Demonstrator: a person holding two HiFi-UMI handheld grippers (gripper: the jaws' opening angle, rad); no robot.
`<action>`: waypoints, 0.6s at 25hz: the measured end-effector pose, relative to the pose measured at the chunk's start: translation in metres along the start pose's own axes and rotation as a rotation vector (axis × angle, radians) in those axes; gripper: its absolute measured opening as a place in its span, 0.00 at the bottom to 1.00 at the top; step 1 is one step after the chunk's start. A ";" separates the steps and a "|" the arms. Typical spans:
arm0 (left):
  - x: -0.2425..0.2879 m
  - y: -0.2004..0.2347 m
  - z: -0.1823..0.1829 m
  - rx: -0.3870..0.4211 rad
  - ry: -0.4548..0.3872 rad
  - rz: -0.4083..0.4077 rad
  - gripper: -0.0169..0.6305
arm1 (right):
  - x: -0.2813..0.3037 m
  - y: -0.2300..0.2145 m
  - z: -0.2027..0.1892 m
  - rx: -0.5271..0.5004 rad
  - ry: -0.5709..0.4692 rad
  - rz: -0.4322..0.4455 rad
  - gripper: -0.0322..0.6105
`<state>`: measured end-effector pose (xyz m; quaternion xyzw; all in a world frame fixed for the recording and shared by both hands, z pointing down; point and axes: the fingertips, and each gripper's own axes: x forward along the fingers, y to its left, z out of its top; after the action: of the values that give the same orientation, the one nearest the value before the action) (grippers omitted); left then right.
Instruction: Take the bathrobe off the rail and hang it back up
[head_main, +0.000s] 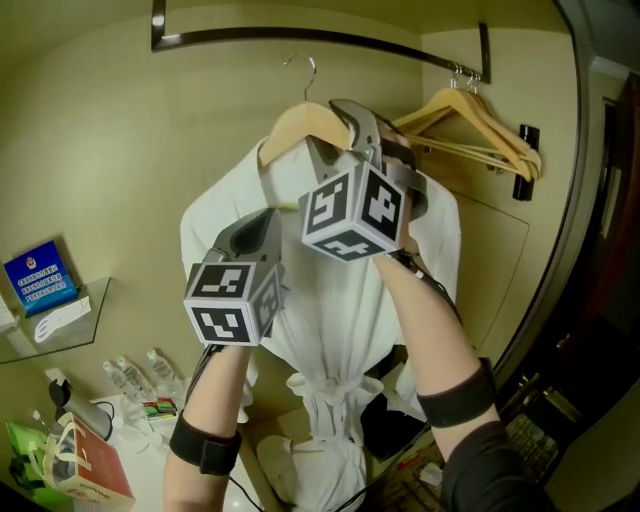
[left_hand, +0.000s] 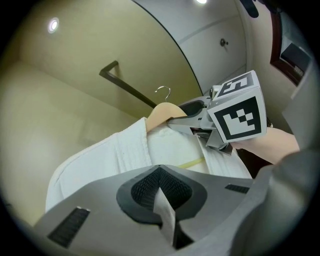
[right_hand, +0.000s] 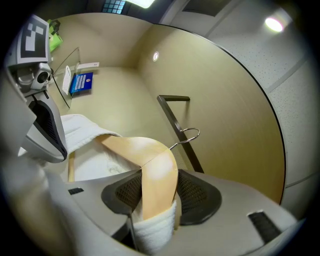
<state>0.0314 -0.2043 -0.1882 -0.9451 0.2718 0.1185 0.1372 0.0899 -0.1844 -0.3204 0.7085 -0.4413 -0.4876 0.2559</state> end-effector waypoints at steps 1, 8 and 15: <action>-0.007 0.002 -0.005 -0.001 0.008 0.003 0.03 | -0.004 0.007 0.001 0.007 0.003 0.006 0.37; -0.050 0.009 -0.058 -0.011 0.079 0.032 0.03 | -0.041 0.068 -0.002 0.044 0.019 0.052 0.37; -0.095 -0.004 -0.104 -0.015 0.144 0.021 0.03 | -0.084 0.137 -0.007 0.063 0.035 0.110 0.37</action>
<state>-0.0292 -0.1888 -0.0623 -0.9493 0.2898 0.0538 0.1088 0.0338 -0.1772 -0.1702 0.6993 -0.4903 -0.4460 0.2677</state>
